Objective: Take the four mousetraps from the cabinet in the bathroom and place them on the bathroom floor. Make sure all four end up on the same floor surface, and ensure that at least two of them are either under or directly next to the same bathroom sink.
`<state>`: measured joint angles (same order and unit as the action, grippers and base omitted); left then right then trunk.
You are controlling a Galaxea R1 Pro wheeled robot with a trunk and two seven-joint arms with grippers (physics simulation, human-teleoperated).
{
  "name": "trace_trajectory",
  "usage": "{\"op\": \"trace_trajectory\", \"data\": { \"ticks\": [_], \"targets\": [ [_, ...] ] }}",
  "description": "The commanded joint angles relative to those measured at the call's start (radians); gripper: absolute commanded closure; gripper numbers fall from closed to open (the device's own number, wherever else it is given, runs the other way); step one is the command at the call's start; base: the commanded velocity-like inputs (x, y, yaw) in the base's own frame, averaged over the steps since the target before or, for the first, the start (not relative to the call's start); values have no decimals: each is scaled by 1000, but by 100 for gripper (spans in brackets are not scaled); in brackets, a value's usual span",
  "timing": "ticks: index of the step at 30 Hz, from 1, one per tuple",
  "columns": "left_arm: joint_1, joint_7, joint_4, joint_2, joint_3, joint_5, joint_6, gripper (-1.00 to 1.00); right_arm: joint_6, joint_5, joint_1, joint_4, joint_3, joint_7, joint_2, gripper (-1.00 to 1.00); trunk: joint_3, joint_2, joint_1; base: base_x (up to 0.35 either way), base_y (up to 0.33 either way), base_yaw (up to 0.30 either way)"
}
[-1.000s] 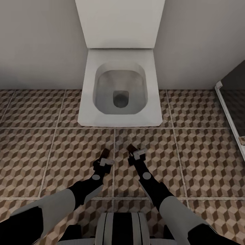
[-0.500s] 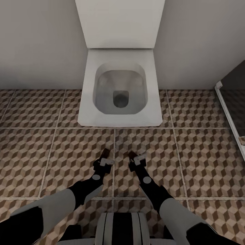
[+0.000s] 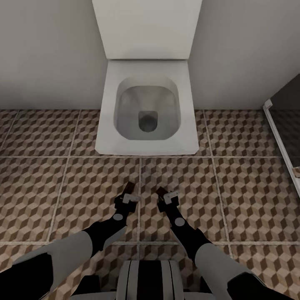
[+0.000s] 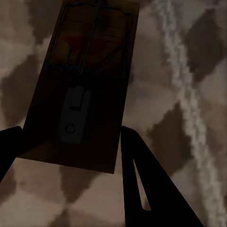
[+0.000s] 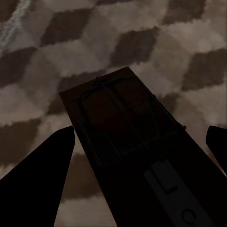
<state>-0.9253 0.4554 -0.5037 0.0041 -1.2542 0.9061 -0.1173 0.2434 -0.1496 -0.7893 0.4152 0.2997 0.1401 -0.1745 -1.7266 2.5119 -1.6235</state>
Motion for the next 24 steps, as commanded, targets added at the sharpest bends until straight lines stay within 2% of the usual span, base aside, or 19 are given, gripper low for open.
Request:
{"op": "trace_trajectory", "data": {
  "ticks": [1,7,24],
  "targets": [
    [-1,9,-1,0,-8,7,-4,100,0,-10,-1,-2,3,9,0,100,0,0,0,0,0,0],
    [-1,9,-1,-10,-8,7,-4,100,2,-11,-1,-4,4,9,0,100,0,0,0,0,0,0],
    [-1,9,0,-10,-8,7,-4,100,2,-11,-1,-4,4,9,1,100,-4,0,0,0,0,0]
  ]
}}
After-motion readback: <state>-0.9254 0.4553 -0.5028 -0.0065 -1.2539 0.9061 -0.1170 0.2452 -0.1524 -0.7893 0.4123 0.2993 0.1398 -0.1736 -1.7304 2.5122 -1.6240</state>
